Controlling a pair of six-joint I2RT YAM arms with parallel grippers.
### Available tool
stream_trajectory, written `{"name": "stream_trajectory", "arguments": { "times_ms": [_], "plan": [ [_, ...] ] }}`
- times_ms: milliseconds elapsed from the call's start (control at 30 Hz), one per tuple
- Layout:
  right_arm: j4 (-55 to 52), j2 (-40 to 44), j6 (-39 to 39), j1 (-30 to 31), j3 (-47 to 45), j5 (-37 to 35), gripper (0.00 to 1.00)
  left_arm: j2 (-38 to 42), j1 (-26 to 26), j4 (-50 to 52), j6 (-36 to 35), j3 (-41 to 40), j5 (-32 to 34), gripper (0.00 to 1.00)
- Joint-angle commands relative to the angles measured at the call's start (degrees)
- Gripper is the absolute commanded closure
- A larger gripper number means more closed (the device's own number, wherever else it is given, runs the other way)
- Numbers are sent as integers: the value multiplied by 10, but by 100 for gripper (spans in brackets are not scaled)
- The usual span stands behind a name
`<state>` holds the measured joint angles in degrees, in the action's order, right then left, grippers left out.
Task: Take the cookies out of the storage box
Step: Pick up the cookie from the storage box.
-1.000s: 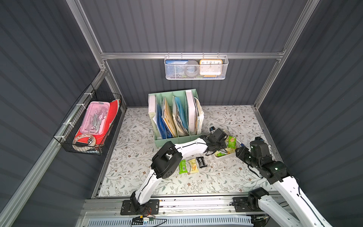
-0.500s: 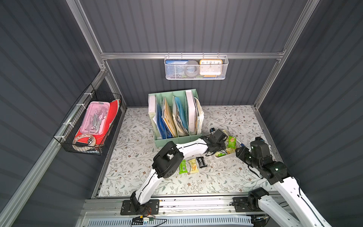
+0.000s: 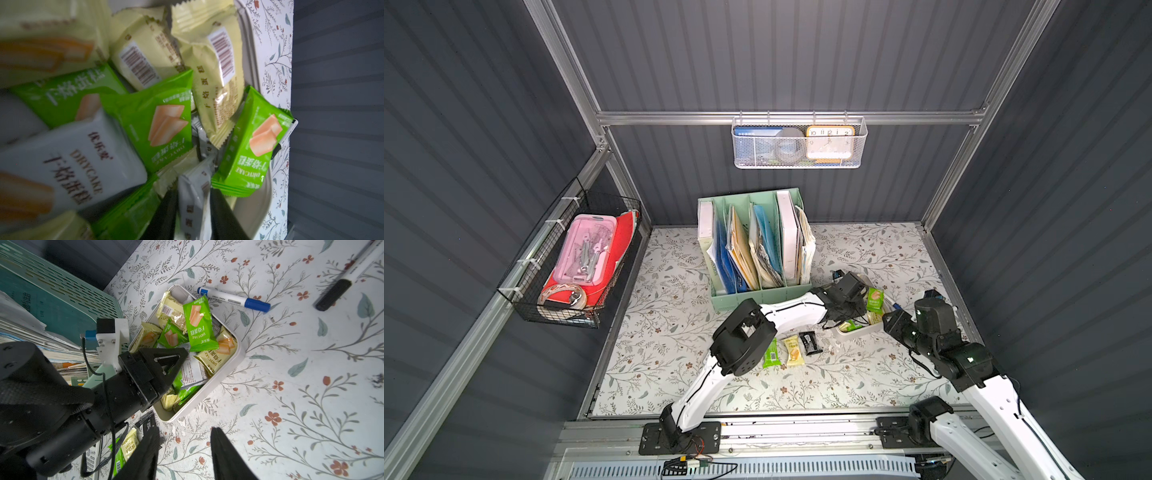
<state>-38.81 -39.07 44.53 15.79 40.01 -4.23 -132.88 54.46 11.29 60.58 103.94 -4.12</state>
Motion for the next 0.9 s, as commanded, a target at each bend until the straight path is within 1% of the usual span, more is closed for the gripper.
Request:
{"name": "stream_trajectory", "arguments": {
  "times_ms": [0,233,400,600,867],
  "plan": [
    [-4,4,5,-1,-6,1,55,-16,4,-5,-4,14,-9,75],
    [-4,4,6,-2,-5,3,55,-12,5,0,-14,11,-4,89],
    [-6,6,5,-1,-5,4,55,-7,5,5,-18,11,7,93],
    [-6,6,7,-1,-4,7,55,25,6,18,-27,-4,50,99],
    [-7,7,7,-1,-3,9,55,43,6,6,-30,-24,58,100]
  ]
}}
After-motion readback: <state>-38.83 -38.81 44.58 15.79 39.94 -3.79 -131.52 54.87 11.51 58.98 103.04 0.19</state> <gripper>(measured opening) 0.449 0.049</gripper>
